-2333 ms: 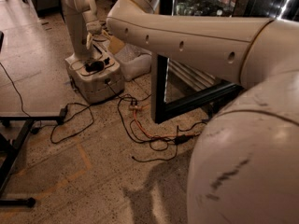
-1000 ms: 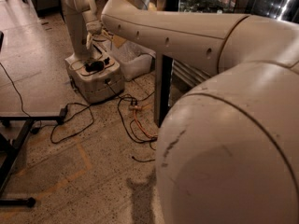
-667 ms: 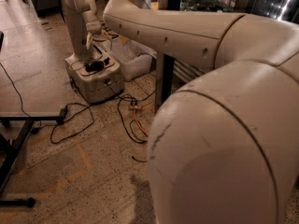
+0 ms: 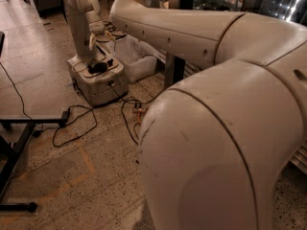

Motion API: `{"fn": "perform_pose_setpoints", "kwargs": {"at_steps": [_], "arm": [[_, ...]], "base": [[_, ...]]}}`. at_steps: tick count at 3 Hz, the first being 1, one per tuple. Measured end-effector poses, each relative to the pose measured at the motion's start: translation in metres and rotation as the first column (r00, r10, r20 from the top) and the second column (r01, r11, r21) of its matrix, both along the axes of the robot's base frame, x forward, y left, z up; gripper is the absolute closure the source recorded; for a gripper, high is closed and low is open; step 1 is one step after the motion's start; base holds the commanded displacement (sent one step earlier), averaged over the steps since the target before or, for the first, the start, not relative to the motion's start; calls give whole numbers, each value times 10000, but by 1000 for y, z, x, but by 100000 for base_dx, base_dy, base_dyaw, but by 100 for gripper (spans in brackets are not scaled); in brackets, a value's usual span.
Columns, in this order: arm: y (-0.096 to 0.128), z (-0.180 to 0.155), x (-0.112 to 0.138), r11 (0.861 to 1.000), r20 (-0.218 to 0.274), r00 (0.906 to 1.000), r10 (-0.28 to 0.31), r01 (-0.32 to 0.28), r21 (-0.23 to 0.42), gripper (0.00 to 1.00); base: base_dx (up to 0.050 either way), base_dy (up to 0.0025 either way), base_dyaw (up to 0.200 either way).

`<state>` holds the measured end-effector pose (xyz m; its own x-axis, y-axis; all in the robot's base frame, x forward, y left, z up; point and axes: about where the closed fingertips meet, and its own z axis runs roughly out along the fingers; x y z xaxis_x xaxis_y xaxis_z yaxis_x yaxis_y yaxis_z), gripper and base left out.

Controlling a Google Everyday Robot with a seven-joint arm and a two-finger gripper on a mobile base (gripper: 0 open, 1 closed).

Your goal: Close left fridge door

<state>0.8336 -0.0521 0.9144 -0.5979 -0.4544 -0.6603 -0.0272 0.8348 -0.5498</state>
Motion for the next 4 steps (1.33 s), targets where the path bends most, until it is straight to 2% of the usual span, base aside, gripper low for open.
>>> {"fn": "perform_pose_setpoints", "kwargs": {"at_steps": [1, 2, 3, 4], "arm": [[-12, 2, -1, 9986, 104, 9985, -533, 533, -18, 0], [-33, 7, -6, 9893, 321, 9888, -1456, 1459, -48, 0], [-54, 13, -12, 9719, 557, 9705, -2346, 2353, -58, 0], [-65, 17, -18, 9571, 738, 9548, -2879, 2896, -130, 0]], "base": [[0, 0, 0], [0, 0, 0], [0, 0, 0], [0, 0, 0]]}}
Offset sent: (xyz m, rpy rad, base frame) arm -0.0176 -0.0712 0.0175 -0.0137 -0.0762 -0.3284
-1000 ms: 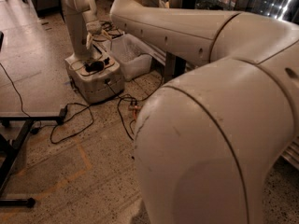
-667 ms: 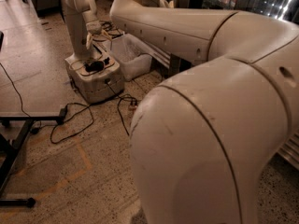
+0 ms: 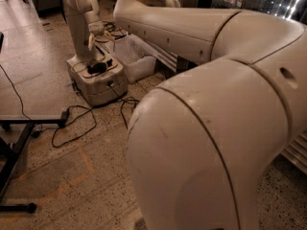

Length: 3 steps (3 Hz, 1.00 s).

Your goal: Close left fridge door

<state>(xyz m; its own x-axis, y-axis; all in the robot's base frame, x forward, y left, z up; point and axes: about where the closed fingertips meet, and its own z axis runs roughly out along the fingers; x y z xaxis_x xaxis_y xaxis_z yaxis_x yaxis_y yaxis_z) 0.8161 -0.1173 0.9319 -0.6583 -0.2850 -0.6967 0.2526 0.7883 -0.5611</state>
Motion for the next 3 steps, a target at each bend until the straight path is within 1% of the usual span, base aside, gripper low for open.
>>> {"fn": "perform_pose_setpoints", "kwargs": {"at_steps": [1, 2, 3], "arm": [[-7, 4, -5, 9993, 130, 9993, -353, 354, -105, 0], [-16, 13, -13, 9964, 348, 9963, -788, 798, -280, 0], [-16, 13, -13, 9964, 348, 9963, -789, 798, -280, 0]], "base": [[0, 0, 0], [0, 0, 0], [0, 0, 0]]}}
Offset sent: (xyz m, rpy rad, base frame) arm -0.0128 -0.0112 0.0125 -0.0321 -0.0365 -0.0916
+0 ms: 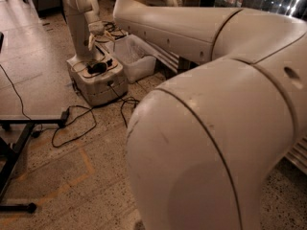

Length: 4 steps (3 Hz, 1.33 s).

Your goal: Close left fridge door

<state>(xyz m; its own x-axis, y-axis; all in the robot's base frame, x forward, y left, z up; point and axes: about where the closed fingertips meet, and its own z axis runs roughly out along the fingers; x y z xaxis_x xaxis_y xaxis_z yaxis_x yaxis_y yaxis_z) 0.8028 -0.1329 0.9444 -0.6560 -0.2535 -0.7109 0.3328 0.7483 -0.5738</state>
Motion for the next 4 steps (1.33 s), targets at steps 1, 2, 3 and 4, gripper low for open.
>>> {"fn": "perform_pose_setpoints", "kwargs": {"at_steps": [1, 2, 3, 4], "arm": [[0, 0, 0, 10000, 0, 10000, 0, 0, 0, 19], [0, 0, 0, 10000, 0, 10000, -1, 1, -1, 42], [0, 0, 0, 10000, -1, 10000, -2, 2, 0, 65], [-6, -2, 2, 9998, -95, 9997, -209, 210, 23, 89]], "base": [[0, 0, 0], [0, 0, 0], [0, 0, 0], [0, 0, 0]]}}
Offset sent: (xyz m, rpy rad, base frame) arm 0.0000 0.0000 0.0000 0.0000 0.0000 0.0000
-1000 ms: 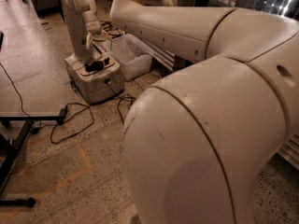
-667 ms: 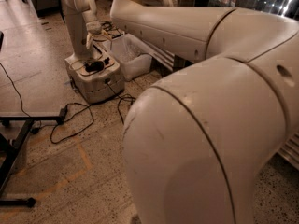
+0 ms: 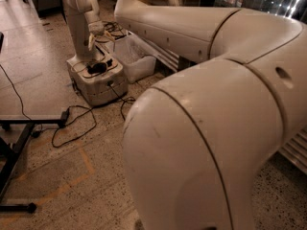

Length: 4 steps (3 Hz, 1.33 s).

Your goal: Close left fridge door

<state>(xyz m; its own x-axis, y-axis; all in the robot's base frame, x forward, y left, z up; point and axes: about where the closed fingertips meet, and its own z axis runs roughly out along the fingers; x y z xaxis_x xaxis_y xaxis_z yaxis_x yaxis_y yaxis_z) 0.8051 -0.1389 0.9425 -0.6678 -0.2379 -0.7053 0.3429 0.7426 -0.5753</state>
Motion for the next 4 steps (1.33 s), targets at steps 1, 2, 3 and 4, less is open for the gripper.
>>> {"fn": "perform_pose_setpoints", "kwargs": {"at_steps": [1, 2, 3, 4], "arm": [[-35, -5, 4, 9920, -141, 9922, -1238, 1235, -245, 100], [-77, -7, 7, 9591, -82, 9612, -2759, 2747, -689, 100], [-106, -7, 5, 9158, 105, 9210, -3895, 3885, -1022, 100], [-126, -4, 2, 8630, 454, 8750, -4820, 4831, -1479, 100]], "base": [[0, 0, 0], [0, 0, 0], [0, 0, 0], [0, 0, 0]]}}
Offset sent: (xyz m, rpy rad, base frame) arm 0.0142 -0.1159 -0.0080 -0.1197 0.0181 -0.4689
